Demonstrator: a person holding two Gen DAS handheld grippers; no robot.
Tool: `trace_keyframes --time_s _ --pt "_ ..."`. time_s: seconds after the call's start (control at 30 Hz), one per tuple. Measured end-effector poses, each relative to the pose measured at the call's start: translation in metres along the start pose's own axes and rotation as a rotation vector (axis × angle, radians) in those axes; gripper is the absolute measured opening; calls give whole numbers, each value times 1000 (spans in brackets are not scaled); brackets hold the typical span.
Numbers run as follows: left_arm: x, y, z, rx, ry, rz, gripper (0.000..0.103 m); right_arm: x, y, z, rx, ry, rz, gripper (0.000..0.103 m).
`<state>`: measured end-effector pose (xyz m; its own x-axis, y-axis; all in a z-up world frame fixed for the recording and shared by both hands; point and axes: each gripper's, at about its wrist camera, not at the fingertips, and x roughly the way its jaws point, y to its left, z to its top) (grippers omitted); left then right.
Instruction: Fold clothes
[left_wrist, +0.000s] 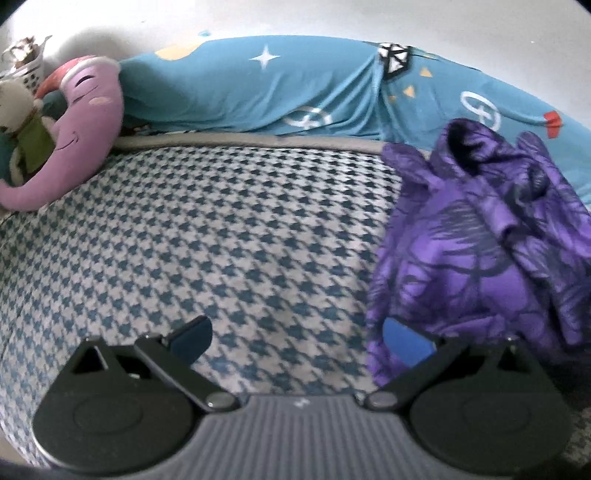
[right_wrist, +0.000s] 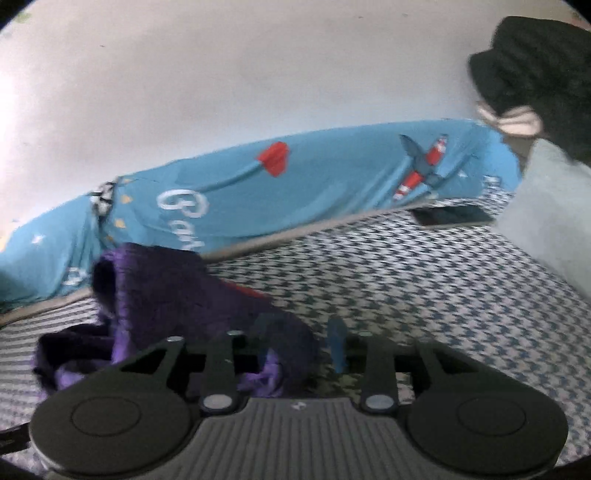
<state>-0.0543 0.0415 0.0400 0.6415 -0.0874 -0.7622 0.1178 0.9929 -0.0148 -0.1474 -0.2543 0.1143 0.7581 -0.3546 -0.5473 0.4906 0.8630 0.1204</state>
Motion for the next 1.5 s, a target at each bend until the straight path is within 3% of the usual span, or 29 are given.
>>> trace_keyframes --time_s 0.17,0.43,0.57,0.77,0.83,0.9,0.93,1.0,1.3,1.5 --pt "-5 -12 4 -9 -37 -46 103 3 13 -4 -18 24 147 37" --pt "-10 -29 6 12 -60 -123 103 25 50 -8 -37 27 292 56" --pt "-3 -39 3 35 -41 -129 103 44 66 -8 -23 45 300 73" --pt "10 -50 -4 81 -1 -131 103 74 86 -19 -40 130 252 74" --pt "15 -53 -6 92 15 -127 103 77 88 -23 -55 142 223 66" --pt "20 -55 -8 95 33 -123 103 78 86 -26 -55 155 196 41" --pt "23 -55 -8 96 40 -120 103 79 84 -27 -50 161 185 36" --pt "25 -56 -10 97 49 -111 103 77 73 -27 -13 165 172 14" --pt "25 -48 -12 76 54 -84 103 58 -1 -23 135 146 -97 10" --pt "36 -30 -10 48 81 96 103 34 -33 -15 160 46 -75 14"
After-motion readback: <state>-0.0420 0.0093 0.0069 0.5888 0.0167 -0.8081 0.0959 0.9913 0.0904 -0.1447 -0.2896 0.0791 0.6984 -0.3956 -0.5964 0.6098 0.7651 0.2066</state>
